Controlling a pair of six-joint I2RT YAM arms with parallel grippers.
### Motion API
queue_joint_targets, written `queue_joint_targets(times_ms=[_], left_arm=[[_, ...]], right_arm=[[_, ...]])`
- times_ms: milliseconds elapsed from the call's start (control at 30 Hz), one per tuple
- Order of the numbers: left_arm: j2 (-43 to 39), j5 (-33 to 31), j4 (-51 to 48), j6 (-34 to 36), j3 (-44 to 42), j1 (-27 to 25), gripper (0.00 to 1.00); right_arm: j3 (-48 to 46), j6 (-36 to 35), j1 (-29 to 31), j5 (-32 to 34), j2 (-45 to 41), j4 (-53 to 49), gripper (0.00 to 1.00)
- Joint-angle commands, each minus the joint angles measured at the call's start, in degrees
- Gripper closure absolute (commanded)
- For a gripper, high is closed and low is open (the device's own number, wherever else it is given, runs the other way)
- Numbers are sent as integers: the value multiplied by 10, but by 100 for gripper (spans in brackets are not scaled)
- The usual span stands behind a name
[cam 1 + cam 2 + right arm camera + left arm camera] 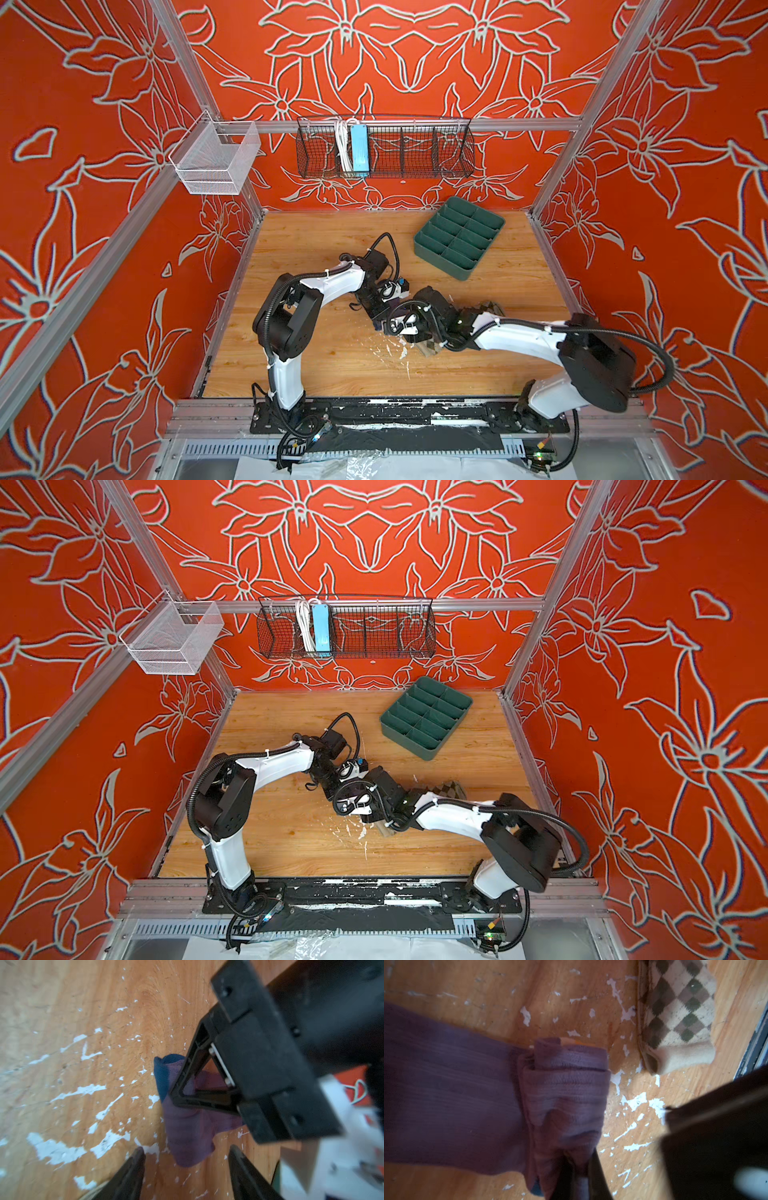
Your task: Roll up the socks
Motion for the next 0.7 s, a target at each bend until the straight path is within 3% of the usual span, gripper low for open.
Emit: queue_joint_targets(times_ms=[0,67,233,300,367,467,667], left_arm=[[22,2,-38,1,-1,2,100],[22,3,-39,2,0,2,99],[9,9,-37,0,-2,2,94],[-3,7,-29,-7,-7,2,86],[-20,-11,-21,-21,-14,2,71],[-70,-62,13,-52,-44,1,46],[-233,-264,114,-116,-147,1,32]], right_arm=[[24,-32,3,12,43,27,35],[36,-30,3,16,73,20,39],[67,-20,3,26,122,-27,65],[75,-11,3,21,127,-52,76],[91,4,4,18,127,-95,80],[127,41,4,13,127,-191,87],[167,123,3,-54,114,-334,88]])
